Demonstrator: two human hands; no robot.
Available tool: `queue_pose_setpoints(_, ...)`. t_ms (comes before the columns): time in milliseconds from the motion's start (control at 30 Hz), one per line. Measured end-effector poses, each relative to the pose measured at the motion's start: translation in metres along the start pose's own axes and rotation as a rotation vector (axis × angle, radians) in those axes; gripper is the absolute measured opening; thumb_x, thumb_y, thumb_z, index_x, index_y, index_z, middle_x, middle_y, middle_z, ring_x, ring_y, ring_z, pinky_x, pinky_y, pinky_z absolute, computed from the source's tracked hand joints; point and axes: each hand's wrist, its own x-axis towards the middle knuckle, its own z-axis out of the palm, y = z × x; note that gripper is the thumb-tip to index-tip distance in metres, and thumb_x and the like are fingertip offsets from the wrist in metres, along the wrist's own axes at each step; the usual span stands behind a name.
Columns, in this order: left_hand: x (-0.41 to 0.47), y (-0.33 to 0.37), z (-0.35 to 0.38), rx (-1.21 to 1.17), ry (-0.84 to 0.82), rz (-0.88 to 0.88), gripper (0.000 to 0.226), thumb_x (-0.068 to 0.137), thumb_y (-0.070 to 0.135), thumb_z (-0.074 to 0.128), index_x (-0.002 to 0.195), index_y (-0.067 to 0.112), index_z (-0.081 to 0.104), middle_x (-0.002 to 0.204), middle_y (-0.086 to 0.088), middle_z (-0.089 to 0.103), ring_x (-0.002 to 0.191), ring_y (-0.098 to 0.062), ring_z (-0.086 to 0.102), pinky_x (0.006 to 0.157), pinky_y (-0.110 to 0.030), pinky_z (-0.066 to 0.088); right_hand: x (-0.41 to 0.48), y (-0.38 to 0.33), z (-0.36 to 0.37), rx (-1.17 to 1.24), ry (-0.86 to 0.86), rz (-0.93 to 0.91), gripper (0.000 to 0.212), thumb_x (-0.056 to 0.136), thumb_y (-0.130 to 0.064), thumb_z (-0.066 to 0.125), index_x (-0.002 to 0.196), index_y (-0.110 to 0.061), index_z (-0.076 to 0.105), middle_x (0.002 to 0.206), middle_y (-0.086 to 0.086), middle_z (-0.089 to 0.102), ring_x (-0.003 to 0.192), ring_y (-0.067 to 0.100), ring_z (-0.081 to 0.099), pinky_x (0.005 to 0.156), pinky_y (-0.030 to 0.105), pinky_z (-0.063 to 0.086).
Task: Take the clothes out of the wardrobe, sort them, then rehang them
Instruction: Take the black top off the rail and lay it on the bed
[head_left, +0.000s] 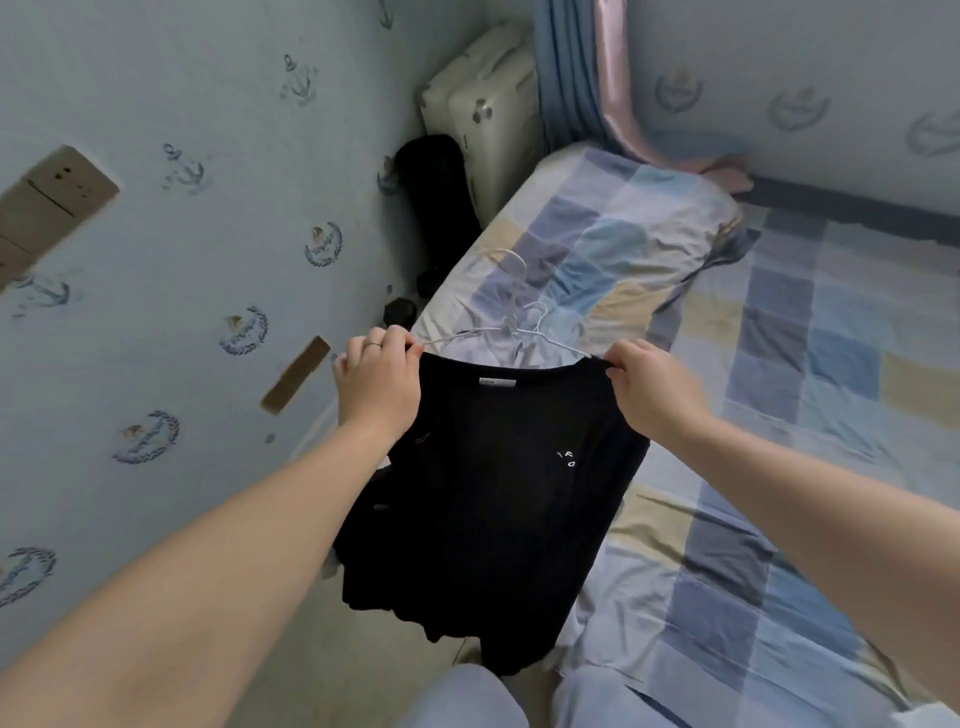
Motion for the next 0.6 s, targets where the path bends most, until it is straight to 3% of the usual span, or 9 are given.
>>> queue_pose_setpoints(233,0.052,-0.017,0.104,-0.064,-0.188,-0.062,0.021,0.106,0.032,0.037,0.108,0.017,0.051,0.118,-0.006,0.056,0.119,-0.029,0.04,0.093,-0.045,0.032,0.057,0.028,0.083,0.066,-0.109,0.183,0.014,0.098,-0.015,0.046,0.104,-0.012,0.059,0.103,0.005,0.054,0.097,0.033,0.053,0.076,0.04,0.045)
queue_pose_setpoints(600,0.133,-0.065,0.296,-0.202,-0.303,-0.03,0.014,0.104,0.03,0.042,0.105,0.019,0.051,0.117,-0.006,0.058,0.115,-0.031,0.042,0.095,-0.046,0.035,0.147,0.082,0.239,0.078,-0.081,0.381,0.015,0.097,-0.014,0.043,0.101,-0.014,0.058,0.096,-0.002,0.046,0.091,0.026,0.048,0.074,0.038,0.042)
